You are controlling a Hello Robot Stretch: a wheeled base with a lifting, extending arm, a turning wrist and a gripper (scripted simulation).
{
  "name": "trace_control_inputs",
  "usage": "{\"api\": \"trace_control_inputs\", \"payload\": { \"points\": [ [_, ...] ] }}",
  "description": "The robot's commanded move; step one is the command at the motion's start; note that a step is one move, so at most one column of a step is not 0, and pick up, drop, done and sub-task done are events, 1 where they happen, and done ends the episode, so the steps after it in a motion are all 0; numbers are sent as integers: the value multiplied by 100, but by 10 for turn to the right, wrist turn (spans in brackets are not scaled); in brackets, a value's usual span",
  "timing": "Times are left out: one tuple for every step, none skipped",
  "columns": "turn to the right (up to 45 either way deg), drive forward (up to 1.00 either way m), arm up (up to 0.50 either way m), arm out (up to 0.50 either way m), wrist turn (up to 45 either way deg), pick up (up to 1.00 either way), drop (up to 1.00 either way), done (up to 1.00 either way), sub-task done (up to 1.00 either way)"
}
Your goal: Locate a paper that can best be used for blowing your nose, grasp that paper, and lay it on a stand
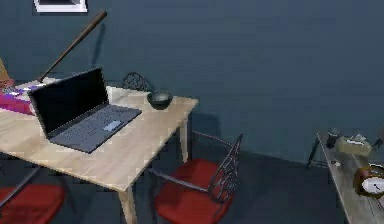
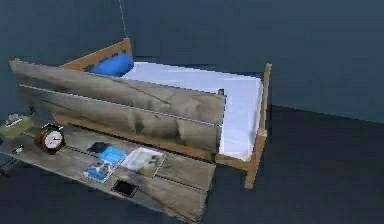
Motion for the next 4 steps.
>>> {"api": "trace_control_inputs", "payload": {
  "points": [
    [300, 0, 0, 0, 0, 0, 0, 0, 0],
    [0, 90, 0, 0, 0, 0, 0, 0, 0],
    [-450, 0, 0, 0, 0, 0, 0, 0, 0],
    [-150, 0, 0, 0, 0, 0, 0, 0, 0]
  ]
}}
